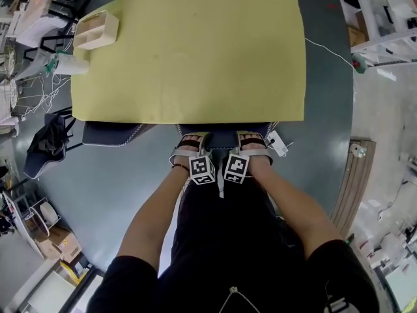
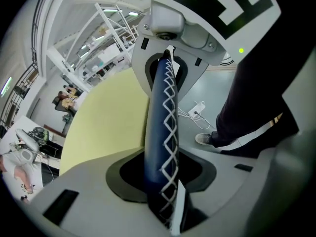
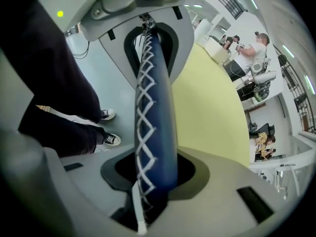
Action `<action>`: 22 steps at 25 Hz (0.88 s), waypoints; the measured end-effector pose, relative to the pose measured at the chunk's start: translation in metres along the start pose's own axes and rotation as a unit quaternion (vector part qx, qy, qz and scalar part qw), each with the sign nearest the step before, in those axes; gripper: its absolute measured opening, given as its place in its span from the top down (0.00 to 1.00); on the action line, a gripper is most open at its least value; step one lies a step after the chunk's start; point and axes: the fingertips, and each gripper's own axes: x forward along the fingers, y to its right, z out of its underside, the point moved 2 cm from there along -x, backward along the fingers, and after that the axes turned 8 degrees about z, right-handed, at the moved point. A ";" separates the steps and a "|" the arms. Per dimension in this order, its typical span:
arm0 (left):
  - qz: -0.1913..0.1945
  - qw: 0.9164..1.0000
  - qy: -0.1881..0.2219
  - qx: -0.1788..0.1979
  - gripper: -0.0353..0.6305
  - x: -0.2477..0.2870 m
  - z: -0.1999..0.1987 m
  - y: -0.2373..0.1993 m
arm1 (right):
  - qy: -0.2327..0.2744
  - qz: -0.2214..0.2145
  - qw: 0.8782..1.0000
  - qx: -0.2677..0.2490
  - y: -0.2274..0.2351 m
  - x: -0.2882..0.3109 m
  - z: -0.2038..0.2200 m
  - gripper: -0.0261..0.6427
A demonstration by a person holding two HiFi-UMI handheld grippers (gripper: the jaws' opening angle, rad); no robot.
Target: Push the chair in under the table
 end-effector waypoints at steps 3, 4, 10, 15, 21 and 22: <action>0.029 0.999 -0.012 -0.006 0.73 0.002 0.003 0.006 | 0.001 -0.025 1.000 0.002 -0.006 0.000 -0.001 0.77; 0.039 0.999 -0.014 -0.011 0.73 0.001 0.003 0.006 | 0.002 -0.038 0.999 0.005 -0.008 0.000 -0.002 0.77; 0.109 0.993 -0.036 -0.032 0.73 -0.003 0.002 0.013 | 0.005 -0.141 0.990 0.029 -0.014 -0.006 -0.004 0.75; 0.167 0.983 -0.078 -0.025 0.73 -0.019 0.000 0.014 | -0.018 -0.182 0.983 0.021 -0.009 -0.023 -0.001 0.75; 0.225 0.970 -0.088 -0.032 0.73 -0.059 0.001 0.018 | -0.022 -0.226 0.973 0.046 0.003 -0.065 -0.004 0.75; 0.232 0.969 -0.081 -0.038 0.74 -0.066 -0.001 0.015 | -0.017 -0.233 0.970 0.064 0.010 -0.073 -0.007 0.76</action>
